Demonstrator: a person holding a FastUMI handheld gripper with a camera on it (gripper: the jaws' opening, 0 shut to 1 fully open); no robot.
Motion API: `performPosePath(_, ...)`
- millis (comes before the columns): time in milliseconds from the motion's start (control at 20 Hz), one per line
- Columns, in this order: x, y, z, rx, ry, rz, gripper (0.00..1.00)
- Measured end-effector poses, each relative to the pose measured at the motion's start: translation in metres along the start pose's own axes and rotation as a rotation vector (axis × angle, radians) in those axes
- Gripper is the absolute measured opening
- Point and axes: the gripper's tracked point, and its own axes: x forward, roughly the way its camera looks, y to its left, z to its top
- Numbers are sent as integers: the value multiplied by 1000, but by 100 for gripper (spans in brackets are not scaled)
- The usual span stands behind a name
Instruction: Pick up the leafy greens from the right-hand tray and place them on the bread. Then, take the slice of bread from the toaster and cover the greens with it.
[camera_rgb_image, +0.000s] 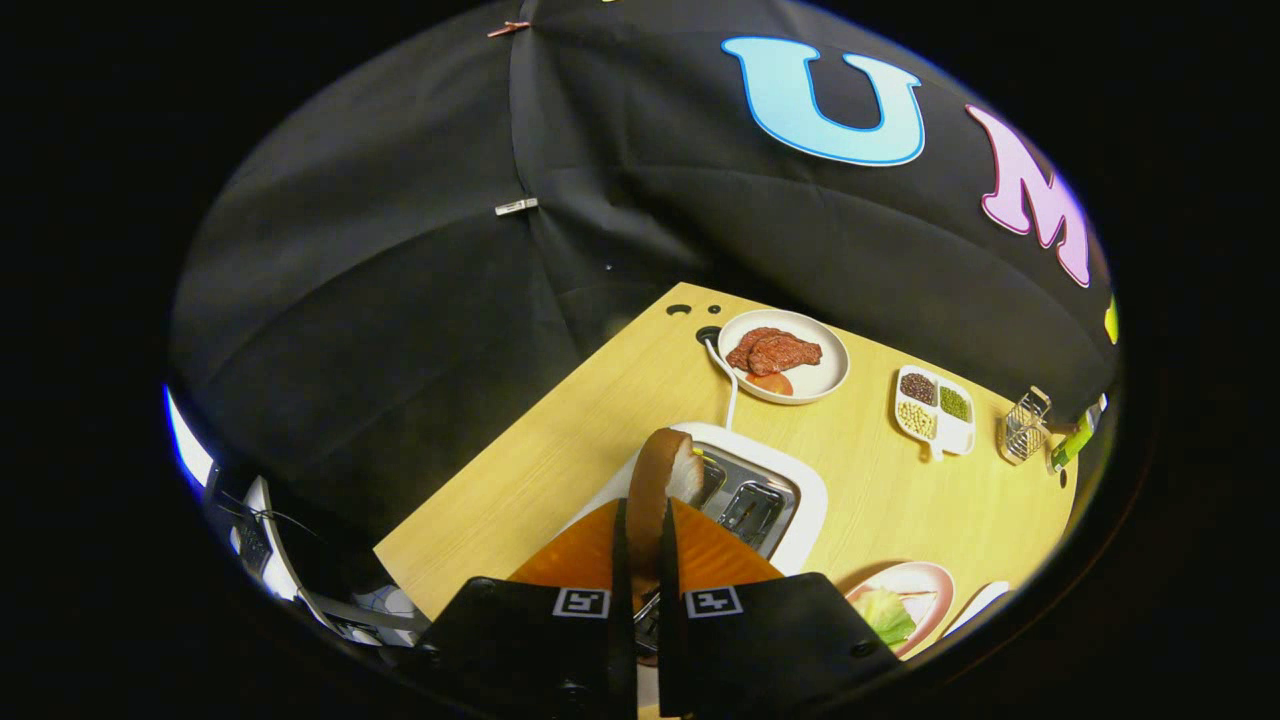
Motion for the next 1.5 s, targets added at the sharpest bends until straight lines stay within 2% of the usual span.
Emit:
performPosePath(350,-32,-15,25,83,-67,33,13)
performPosePath(550,-54,-38,50,191,-124,48,12)
performPosePath(850,-95,-91,65,232,-201,17,13)
performPosePath(1150,-121,-147,41,233,-217,-31,13)
performPosePath(1500,-119,-187,-31,367,-134,-30,13)
